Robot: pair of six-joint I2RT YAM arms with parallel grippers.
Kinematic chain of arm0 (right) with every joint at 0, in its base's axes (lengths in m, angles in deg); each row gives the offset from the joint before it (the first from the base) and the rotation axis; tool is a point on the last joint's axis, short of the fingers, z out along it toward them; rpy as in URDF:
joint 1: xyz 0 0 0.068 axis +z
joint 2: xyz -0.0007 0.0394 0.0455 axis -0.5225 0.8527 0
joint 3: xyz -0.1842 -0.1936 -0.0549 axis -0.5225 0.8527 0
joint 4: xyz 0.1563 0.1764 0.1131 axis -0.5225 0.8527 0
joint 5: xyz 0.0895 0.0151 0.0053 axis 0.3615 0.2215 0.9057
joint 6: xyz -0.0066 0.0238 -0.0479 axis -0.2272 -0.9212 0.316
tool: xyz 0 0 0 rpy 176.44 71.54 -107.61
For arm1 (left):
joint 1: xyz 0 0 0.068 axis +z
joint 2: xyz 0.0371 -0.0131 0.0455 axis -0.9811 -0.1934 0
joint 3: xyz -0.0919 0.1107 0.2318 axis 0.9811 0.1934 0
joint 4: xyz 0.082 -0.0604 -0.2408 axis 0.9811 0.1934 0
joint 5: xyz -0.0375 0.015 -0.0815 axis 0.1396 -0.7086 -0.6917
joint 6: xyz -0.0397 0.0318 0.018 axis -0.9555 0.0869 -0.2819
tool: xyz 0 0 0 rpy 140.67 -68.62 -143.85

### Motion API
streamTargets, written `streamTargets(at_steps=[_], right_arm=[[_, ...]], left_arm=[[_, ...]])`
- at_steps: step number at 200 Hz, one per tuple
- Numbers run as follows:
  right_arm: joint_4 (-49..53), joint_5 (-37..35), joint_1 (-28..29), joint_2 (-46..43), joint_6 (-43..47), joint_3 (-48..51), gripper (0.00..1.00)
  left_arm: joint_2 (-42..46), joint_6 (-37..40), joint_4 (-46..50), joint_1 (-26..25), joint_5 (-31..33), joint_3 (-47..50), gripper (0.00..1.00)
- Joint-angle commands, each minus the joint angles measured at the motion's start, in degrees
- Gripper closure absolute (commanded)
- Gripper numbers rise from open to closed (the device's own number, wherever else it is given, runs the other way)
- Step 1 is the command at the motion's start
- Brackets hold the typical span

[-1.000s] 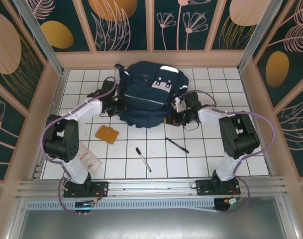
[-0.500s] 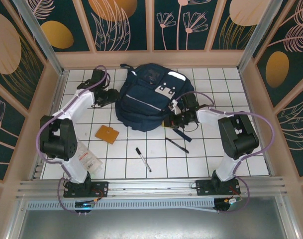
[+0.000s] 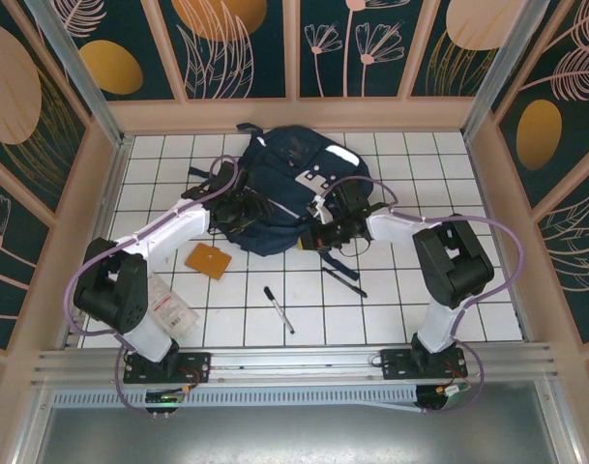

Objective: Pack the student bag

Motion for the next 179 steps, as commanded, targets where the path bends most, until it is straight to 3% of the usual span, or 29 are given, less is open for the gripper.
streamTargets(at_steps=[1, 32, 56, 124, 179], right_arm=[[-2.4, 1.4, 0.8, 0.4, -0.4, -2.1, 1.0], [-0.7, -1.9, 0.2, -0.5, 0.3, -1.2, 1.0], [-1.2, -1.9, -0.3, -0.6, -0.1, -0.3, 1.0], [-2.5, -2.3, 0.8, 0.0, -1.0, -1.3, 1.0], [-2.9, -2.0, 2.5, 0.3, -1.2, -1.7, 1.0]], left_arm=[[-2.8, -4.7, -3.6, -0.5, 0.5, 2.7, 0.4], [-2.7, -2.7, -1.5, -0.5, 1.9, 5.4, 0.42], [-1.6, -1.6, 1.6, -0.5, 3.9, 5.4, 0.37], [0.6, -4.9, 6.1, -0.5, 5.0, 6.0, 0.32], [1.4, -7.8, 3.2, -0.5, 3.8, 7.4, 0.37]])
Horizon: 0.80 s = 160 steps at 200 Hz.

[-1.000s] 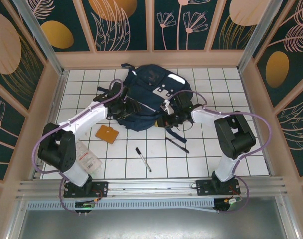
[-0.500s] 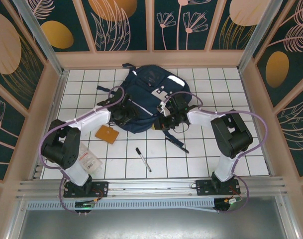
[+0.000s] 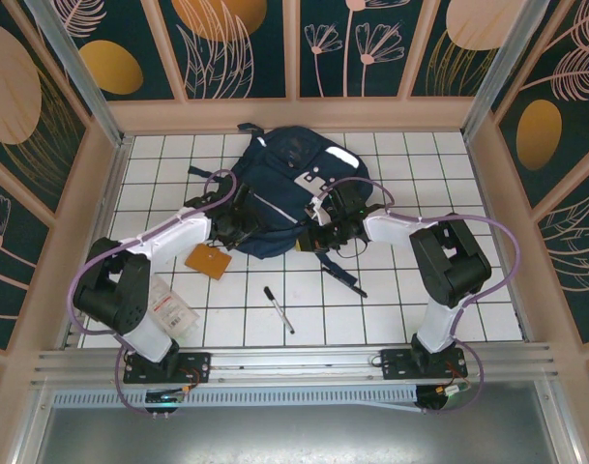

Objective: Pack the student bag

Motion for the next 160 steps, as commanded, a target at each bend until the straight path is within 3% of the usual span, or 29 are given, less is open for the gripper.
streamTargets(at_steps=[1, 34, 51, 85, 160], right_arm=[[-2.4, 0.8, 1.5, 0.0, -0.7, -1.7, 1.0], [-1.8, -0.3, 2.4, -0.1, -0.5, -2.0, 1.0], [1.2, -2.9, 2.3, -0.7, 1.6, -2.4, 1.0], [6.9, -5.9, 0.5, -0.9, 6.1, -1.8, 1.0], [10.8, -7.5, -13.1, -1.5, 5.2, 0.3, 1.0]], left_arm=[[0.5, -2.9, 1.2, -0.2, 0.0, 1.9, 0.37], [-2.4, -0.7, 0.3, -0.2, 1.4, 0.1, 0.61], [-3.2, 2.1, 2.7, 0.2, 5.4, -2.3, 1.0], [-2.3, 7.4, 4.7, 2.0, 7.5, -3.7, 1.0], [1.3, 13.5, 4.8, 4.6, 12.1, -0.8, 1.0]])
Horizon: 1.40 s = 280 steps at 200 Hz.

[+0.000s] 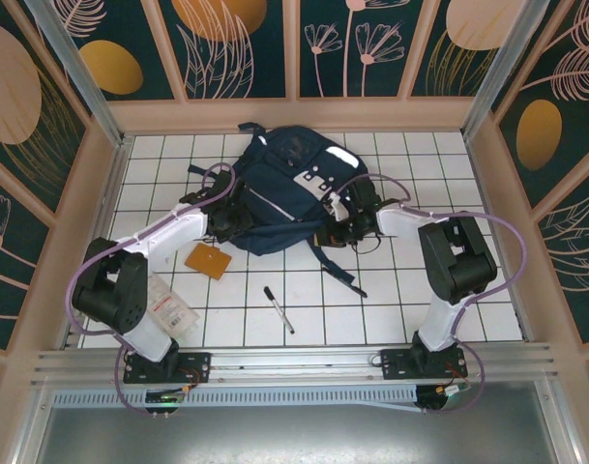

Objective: Pack the student bag

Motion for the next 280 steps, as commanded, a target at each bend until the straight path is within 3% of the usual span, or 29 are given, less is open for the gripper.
streamTargets(at_steps=[1, 17, 35, 67, 77, 94, 112, 130, 156, 194, 229, 257, 280], right_arm=[[4.6, -3.4, -4.5, -1.4, -1.2, 0.3, 1.0], [4.8, -6.6, -6.0, -0.2, -3.7, -0.1, 1.0], [4.1, -11.1, -7.0, 0.1, -6.4, -0.3, 0.93], [5.6, -24.1, -7.3, -0.9, -8.8, -1.4, 0.86], [5.0, -22.8, -7.3, -1.3, -8.2, -1.5, 0.84], [3.9, -14.6, -7.3, -2.1, -6.7, -1.2, 0.78], [4.7, -11.9, -7.3, -4.6, -4.9, -0.9, 0.7], [8.3, -21.0, -7.8, -8.5, -2.5, -1.2, 0.65], [10.6, -28.8, -8.4, -11.2, 1.4, -2.0, 0.59], [8.7, -22.9, -11.3, -10.1, 3.4, -1.4, 0.55], [6.3, -18.1, -15.1, -10.5, 2.7, 1.5, 0.55], [5.6, -17.4, -16.7, -11.5, 2.1, 3.6, 0.54], [4.6, -17.1, -18.4, -13.4, 1.2, 5.3, 0.54]], left_arm=[[1.2, 3.9, 3.2, 2.4, 8.7, 1.3, 1.0], [1.2, 5.0, 3.6, 2.4, 9.0, 1.2, 1.0], [1.4, 6.3, 4.2, 2.3, 9.8, 1.0, 1.0], [1.7, 8.8, 3.7, 2.4, 7.4, 0.8, 1.0], [1.6, 9.3, 2.8, 2.4, 5.3, 0.8, 1.0], [2.3, 10.2, 0.2, 2.2, -1.3, 0.5, 1.0], [4.0, 10.2, -1.3, 1.2, -4.8, -1.1, 0.7], [4.2, 11.9, 1.6, -1.6, -3.8, -6.2, 0.61], [1.2, 21.9, 2.0, -7.9, -9.3, -13.7, 0.54], [-4.7, 42.1, -0.3, -16.9, -12.5, -21.2, 0.46], [-9.5, 54.4, -4.5, -19.4, -14.1, -20.5, 0.42], [-9.7, 65.6, -7.9, -21.2, -9.9, -16.2, 0.38], [-10.8, 68.8, -9.1, -21.4, -4.1, -14.9, 0.35]])
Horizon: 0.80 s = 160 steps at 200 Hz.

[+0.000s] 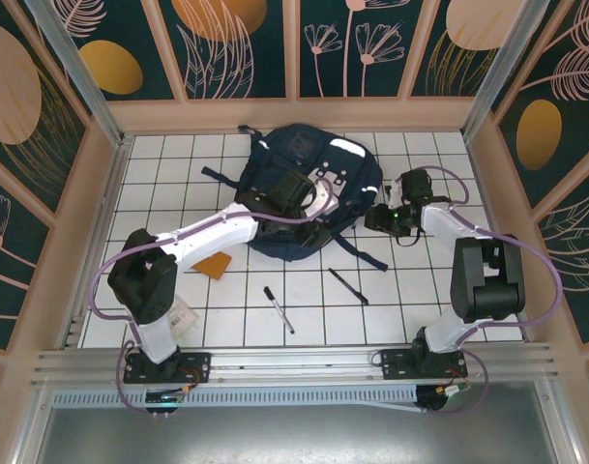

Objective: Pack the student bag

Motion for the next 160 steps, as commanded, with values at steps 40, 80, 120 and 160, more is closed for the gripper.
streamTargets(at_steps=[40, 80, 120, 160], right_arm=[[-6.2, 5.0, -1.8, -5.9, -1.6, 5.7, 0.54], [-12.5, 5.8, -1.8, -8.9, 0.5, 10.2, 0.53], [-18.0, 10.6, 0.0, -7.3, 9.0, 11.9, 0.51], [-18.5, 9.2, 1.2, -5.9, 18.9, 10.4, 0.5]], left_arm=[[-7.6, 10.9, -1.9, -0.6, 13.1, -1.4, 0.35], [-10.2, 12.5, -1.9, -0.6, 9.9, -0.5, 0.42], [-7.2, 15.4, -1.6, -0.6, 9.4, -1.3, 1.0], [-3.2, 18.1, 5.2, 1.8, 0.6, -5.0, 1.0]])
